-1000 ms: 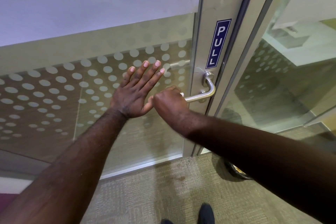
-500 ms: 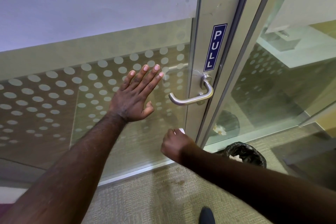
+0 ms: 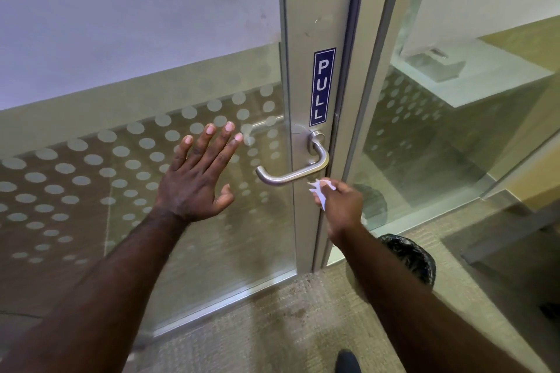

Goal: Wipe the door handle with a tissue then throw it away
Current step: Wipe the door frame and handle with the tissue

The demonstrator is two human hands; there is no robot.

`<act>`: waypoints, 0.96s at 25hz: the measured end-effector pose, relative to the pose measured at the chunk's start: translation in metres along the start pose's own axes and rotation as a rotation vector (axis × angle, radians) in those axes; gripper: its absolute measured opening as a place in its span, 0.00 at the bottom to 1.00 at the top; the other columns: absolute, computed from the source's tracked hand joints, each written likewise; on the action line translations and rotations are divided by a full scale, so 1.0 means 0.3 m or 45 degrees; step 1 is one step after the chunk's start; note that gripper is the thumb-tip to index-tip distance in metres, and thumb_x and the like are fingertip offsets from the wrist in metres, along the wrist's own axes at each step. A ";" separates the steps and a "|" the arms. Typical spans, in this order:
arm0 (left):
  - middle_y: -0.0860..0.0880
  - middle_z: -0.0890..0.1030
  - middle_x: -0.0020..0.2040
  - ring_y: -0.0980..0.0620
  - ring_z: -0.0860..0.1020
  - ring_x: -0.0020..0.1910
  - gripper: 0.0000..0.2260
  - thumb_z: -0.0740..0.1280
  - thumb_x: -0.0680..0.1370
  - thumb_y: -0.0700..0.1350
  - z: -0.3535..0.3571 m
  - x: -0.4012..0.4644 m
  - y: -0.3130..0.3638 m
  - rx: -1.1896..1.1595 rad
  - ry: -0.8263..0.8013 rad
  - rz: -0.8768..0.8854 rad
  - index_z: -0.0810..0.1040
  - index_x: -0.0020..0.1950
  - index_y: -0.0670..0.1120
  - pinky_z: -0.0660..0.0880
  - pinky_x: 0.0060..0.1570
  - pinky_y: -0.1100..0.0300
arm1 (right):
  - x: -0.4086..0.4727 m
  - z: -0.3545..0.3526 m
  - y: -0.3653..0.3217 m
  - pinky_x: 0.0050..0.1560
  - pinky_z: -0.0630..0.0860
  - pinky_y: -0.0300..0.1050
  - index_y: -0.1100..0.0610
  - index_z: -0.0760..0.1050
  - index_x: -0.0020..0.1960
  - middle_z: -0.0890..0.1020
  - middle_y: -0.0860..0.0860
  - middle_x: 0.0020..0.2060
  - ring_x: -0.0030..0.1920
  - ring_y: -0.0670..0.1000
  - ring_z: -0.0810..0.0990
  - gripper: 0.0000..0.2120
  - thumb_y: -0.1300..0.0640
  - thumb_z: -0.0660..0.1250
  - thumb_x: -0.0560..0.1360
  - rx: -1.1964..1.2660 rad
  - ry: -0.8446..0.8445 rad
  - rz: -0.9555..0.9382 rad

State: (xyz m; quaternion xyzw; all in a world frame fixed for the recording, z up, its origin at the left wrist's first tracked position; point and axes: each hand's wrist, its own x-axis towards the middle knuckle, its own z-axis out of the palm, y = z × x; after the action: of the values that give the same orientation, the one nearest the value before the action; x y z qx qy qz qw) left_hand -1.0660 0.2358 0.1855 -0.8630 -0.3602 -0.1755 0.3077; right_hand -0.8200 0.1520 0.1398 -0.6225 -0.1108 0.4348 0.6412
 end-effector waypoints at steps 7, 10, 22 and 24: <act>0.51 0.44 0.83 0.49 0.44 0.82 0.43 0.59 0.70 0.57 0.004 0.000 0.001 0.008 0.015 -0.008 0.47 0.83 0.49 0.38 0.79 0.50 | 0.020 -0.005 -0.099 0.46 0.71 0.45 0.62 0.75 0.34 0.77 0.56 0.35 0.39 0.52 0.75 0.14 0.78 0.60 0.68 0.197 -0.280 0.080; 0.51 0.44 0.83 0.49 0.44 0.82 0.43 0.59 0.70 0.57 0.010 -0.001 0.006 0.011 0.027 -0.018 0.47 0.83 0.50 0.38 0.79 0.50 | 0.000 -0.012 -0.090 0.48 0.72 0.43 0.56 0.79 0.36 0.84 0.57 0.39 0.42 0.51 0.79 0.16 0.74 0.60 0.71 -0.362 -0.197 -0.345; 0.51 0.43 0.83 0.49 0.43 0.82 0.43 0.59 0.71 0.60 0.019 -0.001 0.005 0.012 0.034 -0.027 0.47 0.83 0.49 0.37 0.78 0.51 | -0.055 0.068 -0.102 0.56 0.79 0.52 0.63 0.74 0.39 0.82 0.60 0.41 0.42 0.56 0.84 0.11 0.72 0.59 0.77 0.493 -0.034 0.225; 0.51 0.43 0.83 0.49 0.43 0.82 0.43 0.59 0.71 0.61 0.020 -0.002 0.006 0.006 0.032 -0.030 0.46 0.83 0.50 0.36 0.78 0.51 | -0.068 0.068 -0.127 0.57 0.78 0.51 0.62 0.71 0.35 0.84 0.62 0.45 0.42 0.54 0.84 0.13 0.72 0.56 0.75 0.559 -0.094 0.303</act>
State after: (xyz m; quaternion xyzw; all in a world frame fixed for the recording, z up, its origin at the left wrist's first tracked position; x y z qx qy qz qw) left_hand -1.0645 0.2385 0.1799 -0.8557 -0.3669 -0.1889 0.3121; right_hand -0.8302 0.1579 0.1862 -0.4608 0.0371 0.5432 0.7009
